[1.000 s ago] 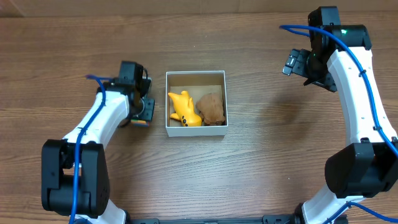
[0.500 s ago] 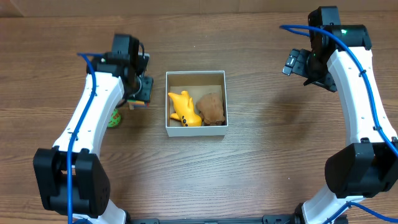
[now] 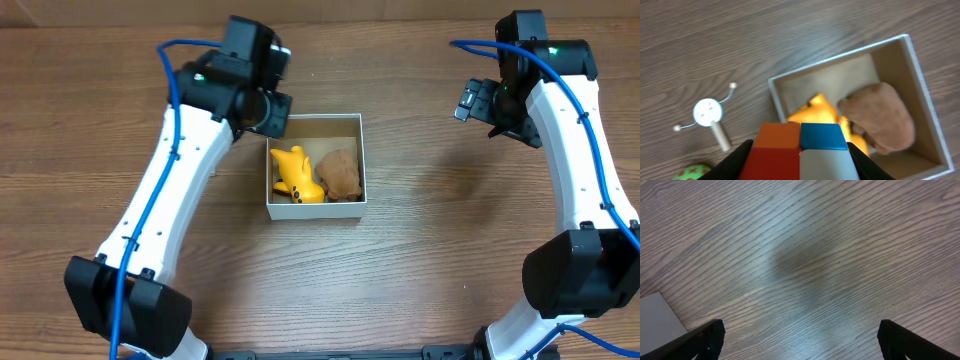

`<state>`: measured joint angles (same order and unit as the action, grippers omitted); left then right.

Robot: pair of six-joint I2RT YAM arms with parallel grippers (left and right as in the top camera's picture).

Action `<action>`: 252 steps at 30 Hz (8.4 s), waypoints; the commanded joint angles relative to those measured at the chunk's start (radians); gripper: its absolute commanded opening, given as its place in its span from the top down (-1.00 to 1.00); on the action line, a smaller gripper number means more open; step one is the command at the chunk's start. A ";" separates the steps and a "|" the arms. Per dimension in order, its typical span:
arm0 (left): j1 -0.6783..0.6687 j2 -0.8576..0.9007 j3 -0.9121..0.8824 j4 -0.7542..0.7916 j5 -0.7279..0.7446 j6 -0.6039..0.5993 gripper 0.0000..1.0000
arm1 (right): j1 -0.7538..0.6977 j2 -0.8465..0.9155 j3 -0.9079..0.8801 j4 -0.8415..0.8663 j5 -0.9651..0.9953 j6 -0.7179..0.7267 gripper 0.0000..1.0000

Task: Pack container
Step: 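Carry the cube right over the white box and lower it in, then open the left gripper to drop the cube and withdraw left, then lower the left gripper onto the green numbered ball and grasp it, then lift the green ball and carry it right into the box, then release the green ball in the box and withdraw left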

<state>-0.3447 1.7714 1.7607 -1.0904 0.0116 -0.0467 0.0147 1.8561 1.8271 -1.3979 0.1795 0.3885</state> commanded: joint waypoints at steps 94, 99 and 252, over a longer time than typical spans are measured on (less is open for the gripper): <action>0.443 -0.077 -0.440 -0.010 -0.092 -0.282 -0.73 | 0.002 -0.027 0.020 0.005 0.000 0.002 -1.00; 0.449 -0.077 -0.532 0.135 -0.084 -0.228 -0.85 | 0.002 -0.027 0.020 0.005 0.000 0.002 -1.00; -0.180 0.148 -0.214 -0.080 -0.216 -0.396 0.92 | 0.002 -0.027 0.020 0.005 0.000 0.002 -1.00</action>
<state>-0.5220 1.9141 1.5639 -1.1797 -0.2211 -0.4183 0.0147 1.8561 1.8271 -1.3979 0.1795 0.3885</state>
